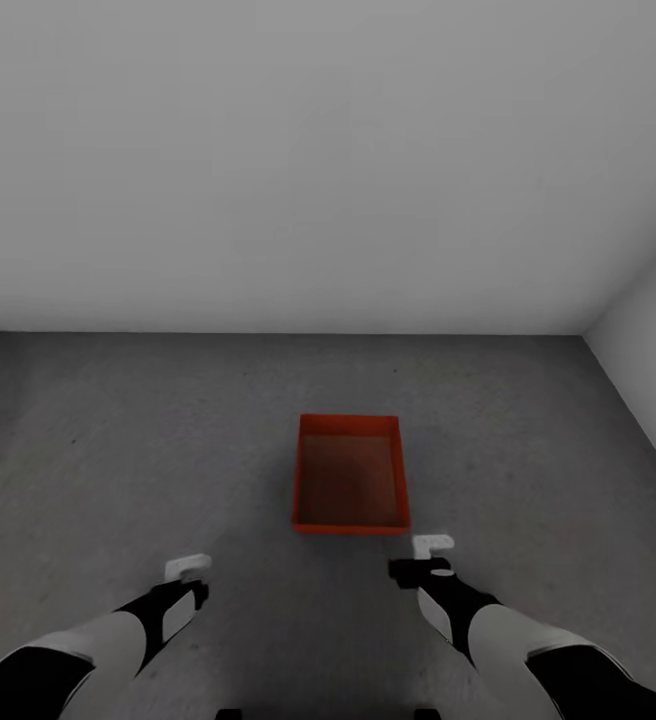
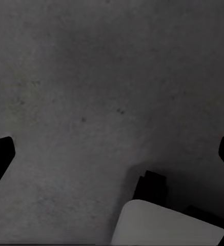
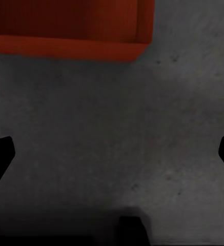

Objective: Move the two storage containers from the living room to the garage. In the garage, place one container on the floor and stack the other container on top of it (either order is fine).

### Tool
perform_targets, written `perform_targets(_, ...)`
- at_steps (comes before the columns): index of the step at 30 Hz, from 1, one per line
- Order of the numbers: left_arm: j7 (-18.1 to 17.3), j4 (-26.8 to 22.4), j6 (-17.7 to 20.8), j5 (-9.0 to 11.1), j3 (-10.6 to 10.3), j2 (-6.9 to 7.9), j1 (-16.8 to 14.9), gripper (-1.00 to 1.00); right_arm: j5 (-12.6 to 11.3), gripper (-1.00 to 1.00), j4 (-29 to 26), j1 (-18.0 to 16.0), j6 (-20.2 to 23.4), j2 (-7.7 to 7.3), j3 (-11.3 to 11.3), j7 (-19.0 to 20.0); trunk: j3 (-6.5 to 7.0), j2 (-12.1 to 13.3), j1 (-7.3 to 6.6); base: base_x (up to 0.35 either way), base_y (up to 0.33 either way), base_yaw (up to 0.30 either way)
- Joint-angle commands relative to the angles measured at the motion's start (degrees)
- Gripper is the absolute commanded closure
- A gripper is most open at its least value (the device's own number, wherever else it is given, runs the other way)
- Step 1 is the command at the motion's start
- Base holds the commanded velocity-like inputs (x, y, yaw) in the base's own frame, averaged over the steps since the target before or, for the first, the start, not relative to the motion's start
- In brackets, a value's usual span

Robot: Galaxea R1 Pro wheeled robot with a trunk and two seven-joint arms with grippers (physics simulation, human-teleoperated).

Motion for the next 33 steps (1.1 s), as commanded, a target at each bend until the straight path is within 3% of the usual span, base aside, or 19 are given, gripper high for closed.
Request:
perform_targets(1,0.1,0.1,0.3,0.5,-0.5,0.06,0.0,-1.00,-0.6,-1.00,0.7,0.0,0.0,0.00,0.5,-0.2,-0.03,0.0,0.00,0.000,0.000,0.000)
perform_targets(8,0.1,0.2,0.3,0.8,-0.5,0.82,0.2,-1.00,-0.5,-1.00,2.0,0.1,0.7,0.13,0.6,-0.2,-0.03,0.0,0.00,0.000,0.000,0.000)
perform_targets(22,0.2,0.2,0.3,0.9,-0.5,0.98,0.3,-1.00,-0.5,-1.00,2.1,0.2,0.7,0.38,0.6,-0.3,-0.03,0.0,0.00,0.000,0.000,0.000)
perform_targets(33,0.1,0.2,0.3,0.9,-0.5,1.59,1.2,-1.00,-0.3,-1.00,4.3,7.8,0.6,-3.29,0.7,0.2,-0.03,0.0,0.00,0.000,0.000,0.000)
